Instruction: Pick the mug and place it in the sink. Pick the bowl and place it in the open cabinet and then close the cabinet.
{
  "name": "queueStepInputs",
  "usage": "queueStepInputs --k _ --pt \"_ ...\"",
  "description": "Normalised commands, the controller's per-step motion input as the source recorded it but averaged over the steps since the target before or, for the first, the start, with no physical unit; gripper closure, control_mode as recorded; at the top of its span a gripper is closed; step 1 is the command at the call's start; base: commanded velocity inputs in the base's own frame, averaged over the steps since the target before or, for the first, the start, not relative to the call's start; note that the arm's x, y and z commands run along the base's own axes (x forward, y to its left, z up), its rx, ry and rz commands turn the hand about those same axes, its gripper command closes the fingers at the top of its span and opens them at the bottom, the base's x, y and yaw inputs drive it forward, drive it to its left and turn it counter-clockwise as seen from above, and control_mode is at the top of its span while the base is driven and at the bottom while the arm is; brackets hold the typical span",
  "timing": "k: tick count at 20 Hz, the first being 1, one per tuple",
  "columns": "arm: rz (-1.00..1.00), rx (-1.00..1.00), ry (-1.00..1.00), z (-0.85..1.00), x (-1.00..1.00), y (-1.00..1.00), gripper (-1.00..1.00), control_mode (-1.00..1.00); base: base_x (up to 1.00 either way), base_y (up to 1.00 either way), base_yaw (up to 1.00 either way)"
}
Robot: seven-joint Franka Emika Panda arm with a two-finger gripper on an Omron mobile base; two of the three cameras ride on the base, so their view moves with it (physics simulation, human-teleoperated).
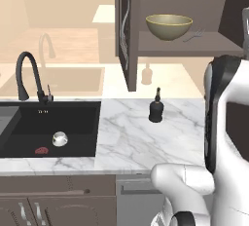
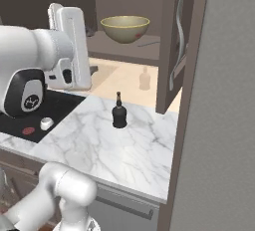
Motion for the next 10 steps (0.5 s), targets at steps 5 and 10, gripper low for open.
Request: queueStepInputs --k 5,10 --pt "0.00 0.00 0.00 -0.79 -0.78 0.00 -1.00 -1.00 0.00 0.00 0.00" --pt "0.00 0.00 0.00 -0.12 -0.45 0.00 -1.00 -1.00 0.00 0.00 0.00"
